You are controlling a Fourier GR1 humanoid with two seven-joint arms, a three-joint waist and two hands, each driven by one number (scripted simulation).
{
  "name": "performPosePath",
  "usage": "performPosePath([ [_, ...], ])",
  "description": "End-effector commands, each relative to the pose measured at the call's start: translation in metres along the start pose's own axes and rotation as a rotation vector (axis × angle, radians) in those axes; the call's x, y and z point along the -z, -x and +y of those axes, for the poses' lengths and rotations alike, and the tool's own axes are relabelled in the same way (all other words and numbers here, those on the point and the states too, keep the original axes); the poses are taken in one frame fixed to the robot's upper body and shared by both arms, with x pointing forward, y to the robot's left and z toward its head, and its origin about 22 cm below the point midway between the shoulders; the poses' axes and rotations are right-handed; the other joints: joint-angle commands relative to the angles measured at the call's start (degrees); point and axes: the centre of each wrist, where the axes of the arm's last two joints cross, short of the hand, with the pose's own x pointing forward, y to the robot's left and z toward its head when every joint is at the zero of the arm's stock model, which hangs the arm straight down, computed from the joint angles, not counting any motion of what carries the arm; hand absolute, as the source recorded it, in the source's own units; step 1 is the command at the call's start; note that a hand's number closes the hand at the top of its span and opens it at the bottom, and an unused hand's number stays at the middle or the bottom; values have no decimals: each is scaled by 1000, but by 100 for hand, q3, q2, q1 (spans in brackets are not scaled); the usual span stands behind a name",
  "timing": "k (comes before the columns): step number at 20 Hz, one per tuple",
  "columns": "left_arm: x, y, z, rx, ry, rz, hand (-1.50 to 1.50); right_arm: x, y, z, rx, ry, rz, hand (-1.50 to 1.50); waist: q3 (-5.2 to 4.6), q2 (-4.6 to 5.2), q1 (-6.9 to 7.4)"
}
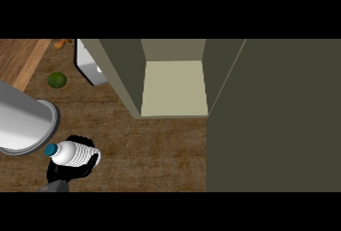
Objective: Pick up the bottled water, place it into the cabinet and close the cabinet
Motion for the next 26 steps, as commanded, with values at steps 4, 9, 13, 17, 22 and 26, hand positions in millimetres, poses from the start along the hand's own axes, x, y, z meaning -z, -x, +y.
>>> performPosePath([
  [4,18,-16,-3,42,-27,-179,150,7,-39,31,29,-17,-91,-150,11,-5,9],
  [9,19,-20,-26,33,31,-136,150,6,-48,27,19,-11,-52,-150,22,-30,104],
  [13,33,-23,-75,36,77,-185,150,2,-40,20,28,-17,-58,-150,27,-48,105],
  [17,42,-34,-116,27,108,-141,150,-2,-36,21,24,-22,-69,-150,26,-54,63],
  [22,61,-64,-158,58,122,-163,150,3,-40,22,29,-22,-79,-150,19,-27,68],
  [26,59,-70,-203,83,132,-177,150,4,-40,20,28,-23,-69,-150,16,-18,28],
])
